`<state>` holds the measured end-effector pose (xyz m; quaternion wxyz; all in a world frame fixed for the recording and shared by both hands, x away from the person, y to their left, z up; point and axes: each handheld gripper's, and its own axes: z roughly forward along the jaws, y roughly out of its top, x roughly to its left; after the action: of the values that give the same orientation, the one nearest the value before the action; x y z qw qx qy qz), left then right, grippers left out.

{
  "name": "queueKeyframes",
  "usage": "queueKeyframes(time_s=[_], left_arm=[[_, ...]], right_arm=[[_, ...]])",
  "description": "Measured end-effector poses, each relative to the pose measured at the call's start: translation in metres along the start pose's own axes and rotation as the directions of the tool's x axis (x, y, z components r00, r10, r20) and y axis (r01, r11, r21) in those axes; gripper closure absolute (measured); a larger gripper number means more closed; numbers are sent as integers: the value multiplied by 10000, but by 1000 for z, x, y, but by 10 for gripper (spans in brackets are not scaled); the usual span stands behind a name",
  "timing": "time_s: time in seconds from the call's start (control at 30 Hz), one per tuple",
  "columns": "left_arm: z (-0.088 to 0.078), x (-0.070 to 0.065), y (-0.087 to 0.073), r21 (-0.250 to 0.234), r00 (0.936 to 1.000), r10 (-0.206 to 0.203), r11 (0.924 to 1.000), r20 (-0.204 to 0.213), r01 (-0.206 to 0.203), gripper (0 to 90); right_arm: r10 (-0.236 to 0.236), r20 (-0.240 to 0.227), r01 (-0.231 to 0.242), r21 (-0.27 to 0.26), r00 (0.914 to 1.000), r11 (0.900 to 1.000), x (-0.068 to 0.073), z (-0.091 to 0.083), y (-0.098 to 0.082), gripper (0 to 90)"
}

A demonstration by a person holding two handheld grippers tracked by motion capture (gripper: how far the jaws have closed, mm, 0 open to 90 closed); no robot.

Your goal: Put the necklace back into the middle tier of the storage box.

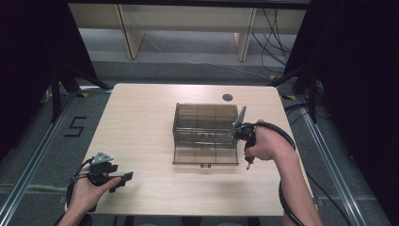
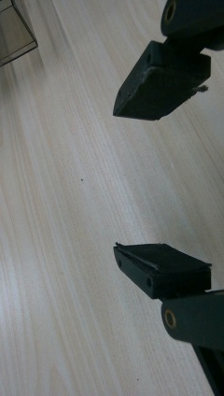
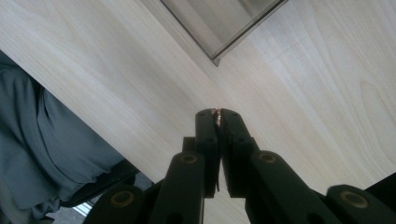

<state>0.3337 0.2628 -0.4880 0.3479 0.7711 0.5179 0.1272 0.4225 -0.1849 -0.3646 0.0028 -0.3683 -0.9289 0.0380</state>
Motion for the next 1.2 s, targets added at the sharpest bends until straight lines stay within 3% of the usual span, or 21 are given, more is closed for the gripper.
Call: queueKeyframes(time_s=[0.03, 0.1, 0.17, 0.23, 0.27, 0.3, 0.33, 0.37, 0.43, 0.53, 0.57, 0.63, 0.8, 0.83, 0.93, 1.0, 1.17, 1.2], left_arm=[[-2, 2, 0, 224, 9997, 249, 9994, 3, -249, 272], [-1, 1, 0, 174, 9998, 187, 9997, 6, -187, 272], [-1, 2, 0, 191, 9997, 225, 9996, -11, -225, 272], [-1, 2, 0, 190, 9998, 223, 9996, -12, -223, 272], [-1, 2, 0, 201, 9997, 232, 9995, -15, -231, 272], [-1, 2, 0, 195, 9998, 219, 9996, -16, -219, 272], [-1, 2, 0, 187, 9998, 212, 9996, -18, -212, 272], [-1, 2, 0, 190, 9998, 216, 9996, -16, -215, 272], [-1, 2, 0, 196, 9998, 217, 9996, -12, -217, 272], [-1, 2, 0, 184, 9998, 205, 9996, -32, -205, 272], [-1, 2, 0, 189, 9998, 206, 9996, -29, -206, 272], [-1, 2, 0, 199, 9998, 204, 9996, -14, -204, 271], [-1, 2, 0, 183, 9998, 180, 9997, 6, -180, 271], [-1, 2, 0, 181, 9998, 175, 9997, 11, -175, 271], [0, 2, 0, 166, 9998, 195, 9997, 11, -195, 271], [0, 2, 0, 167, 9998, 185, 9997, 22, -186, 271], [1, 2, 0, 159, 9998, 178, 9997, 22, -178, 271], [1, 2, 0, 158, 9999, 152, 9998, 37, -153, 271]], right_arm=[[-29, -3, 29, -33, 10000, 10000, -1, 0, 0, 869], [236, -65, -236, -119, 9997, 9997, 0, -1, 1, 869], [53, 40, -53, -149, 10000, 9999, -2, -1, 2, 869], [308, 29, -307, -35, 9995, 9995, -2, -3, 3, 869], [5, 63, -4, -152, 10000, 9999, -4, -2, 4, 868], [298, -21, -299, -131, 9996, 9995, -2, -3, 4, 868], [295, 14, -295, -80, 9996, 9995, -3, -4, 4, 868], [-94, 156, 97, -168, 9998, 9998, -5, -4, 5, 869], [319, 15, -318, -111, 9995, 9994, -2, -6, 6, 869], [320, 41, -319, -132, 9995, 9994, -2, -7, 7, 869], [-51, 106, 54, -256, 9999, 9997, -4, -7, 9, 869], [239, 87, -238, -118, 9997, 9996, -2, -8, 9, 868], [156, 43, -155, -209, 9999, 9997, -2, -10, 12, 868], [-61, 125, 64, -235, 9999, 9997, -3, -10, 13, 868], [221, 43, -220, -199, 9997, 9996, -2, -12, 13, 868], [-56, 154, 59, -234, 9999, 9997, -4, -14, 14, 868], [220, -26, -221, -299, 9998, 9993, -2, -17, 17, 869], [-18, 46, 19, -338, 10000, 9994, -3, -17, 17, 868]])
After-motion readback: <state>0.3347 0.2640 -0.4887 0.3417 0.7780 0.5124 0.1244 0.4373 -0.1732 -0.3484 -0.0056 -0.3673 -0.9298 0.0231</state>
